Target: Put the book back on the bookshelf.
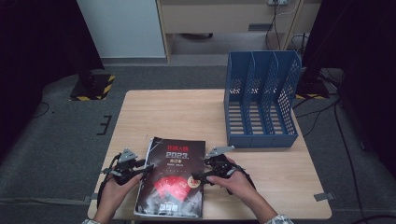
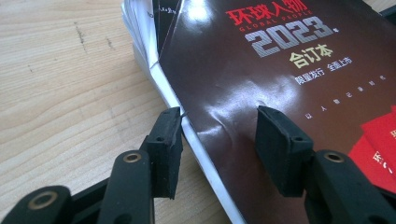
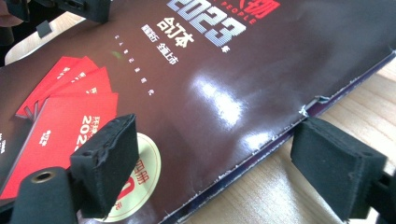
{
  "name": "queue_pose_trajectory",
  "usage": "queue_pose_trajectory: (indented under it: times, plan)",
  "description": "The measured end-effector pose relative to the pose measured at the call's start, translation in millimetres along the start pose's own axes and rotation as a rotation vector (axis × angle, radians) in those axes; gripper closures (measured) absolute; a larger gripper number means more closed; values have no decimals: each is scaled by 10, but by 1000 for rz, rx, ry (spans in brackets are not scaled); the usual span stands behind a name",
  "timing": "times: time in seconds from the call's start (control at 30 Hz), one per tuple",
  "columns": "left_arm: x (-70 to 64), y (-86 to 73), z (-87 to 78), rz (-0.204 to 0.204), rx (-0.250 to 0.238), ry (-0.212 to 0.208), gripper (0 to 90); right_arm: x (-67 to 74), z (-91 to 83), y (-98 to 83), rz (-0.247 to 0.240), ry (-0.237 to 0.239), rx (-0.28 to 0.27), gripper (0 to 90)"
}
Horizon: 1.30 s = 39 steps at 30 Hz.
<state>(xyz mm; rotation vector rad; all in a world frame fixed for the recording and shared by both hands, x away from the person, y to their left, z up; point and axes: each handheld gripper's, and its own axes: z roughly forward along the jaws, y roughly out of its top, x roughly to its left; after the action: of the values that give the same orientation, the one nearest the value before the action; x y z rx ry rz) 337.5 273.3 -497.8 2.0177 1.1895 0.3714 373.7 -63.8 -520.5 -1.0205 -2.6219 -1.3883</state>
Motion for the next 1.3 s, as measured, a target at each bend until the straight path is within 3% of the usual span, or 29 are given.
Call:
queue_pose_trajectory:
  times: [0.17, 0.3, 0.43, 0.57, 0.73, 1.03, 1.3]
  plan:
    - [-7, 4, 5, 2, 1, -1, 511, 26, -24, 29, -8, -8, 10, 169]
    - [1, 1, 7, -7, 0, -8, 510, 54, -56, 68, -11, 1, -17, 183]
    - [-4, 1, 13, -3, -2, -7, 509, 115, -96, 148, 4, 52, -61, 190]
    - [0, -5, 10, -1, -3, -8, 509, 165, -32, 200, 8, 90, -52, 190]
    - [11, 1, 16, -10, -1, -15, 509, 153, 110, 228, 53, 154, -28, 220]
    - [19, -16, 15, -10, -9, -21, 508, 138, 182, 287, 94, 181, -16, 311]
    - [19, -6, 16, -8, -5, -21, 508, 153, 292, 352, 81, 188, -1, 340]
